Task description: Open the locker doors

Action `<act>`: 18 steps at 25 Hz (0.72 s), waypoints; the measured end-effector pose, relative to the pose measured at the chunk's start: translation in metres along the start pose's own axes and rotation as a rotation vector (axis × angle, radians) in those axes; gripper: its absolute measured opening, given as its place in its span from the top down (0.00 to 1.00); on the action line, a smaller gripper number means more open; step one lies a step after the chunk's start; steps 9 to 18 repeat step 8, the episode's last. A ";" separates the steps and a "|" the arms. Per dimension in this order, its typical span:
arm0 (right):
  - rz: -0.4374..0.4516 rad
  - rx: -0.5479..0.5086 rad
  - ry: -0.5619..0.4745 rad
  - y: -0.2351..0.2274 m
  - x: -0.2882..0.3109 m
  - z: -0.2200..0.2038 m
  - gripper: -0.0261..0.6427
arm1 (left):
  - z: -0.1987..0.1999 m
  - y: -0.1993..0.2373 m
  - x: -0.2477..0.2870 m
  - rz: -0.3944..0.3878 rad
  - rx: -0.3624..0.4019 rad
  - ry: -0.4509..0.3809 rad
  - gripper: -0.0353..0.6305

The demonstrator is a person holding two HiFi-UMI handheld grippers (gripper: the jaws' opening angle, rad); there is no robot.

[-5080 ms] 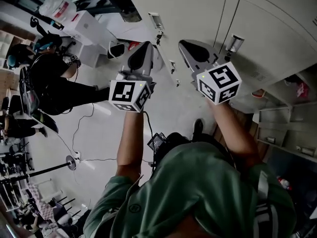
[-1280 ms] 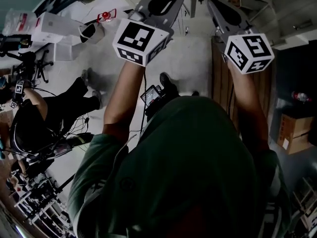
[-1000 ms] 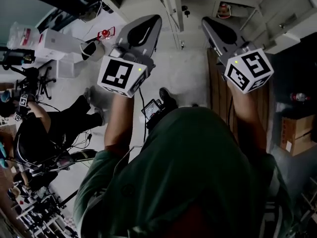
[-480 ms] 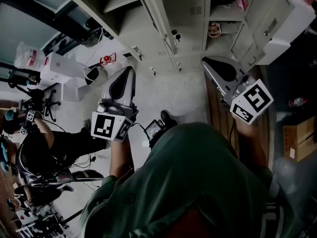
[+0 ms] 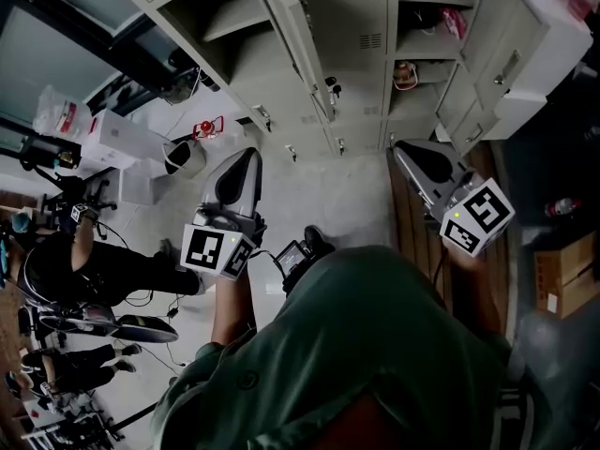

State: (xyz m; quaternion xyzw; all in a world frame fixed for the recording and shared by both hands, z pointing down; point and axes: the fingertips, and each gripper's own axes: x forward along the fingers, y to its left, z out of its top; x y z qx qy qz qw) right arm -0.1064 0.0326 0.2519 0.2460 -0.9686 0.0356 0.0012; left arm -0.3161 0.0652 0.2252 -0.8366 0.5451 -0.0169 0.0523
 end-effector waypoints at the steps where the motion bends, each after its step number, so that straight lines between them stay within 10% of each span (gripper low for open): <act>1: -0.001 0.002 0.003 0.000 -0.001 -0.001 0.95 | 0.000 -0.001 0.001 -0.004 0.002 -0.001 0.97; 18: -0.008 0.017 0.020 -0.006 -0.006 -0.011 0.95 | -0.005 -0.007 0.011 -0.021 -0.005 0.009 0.97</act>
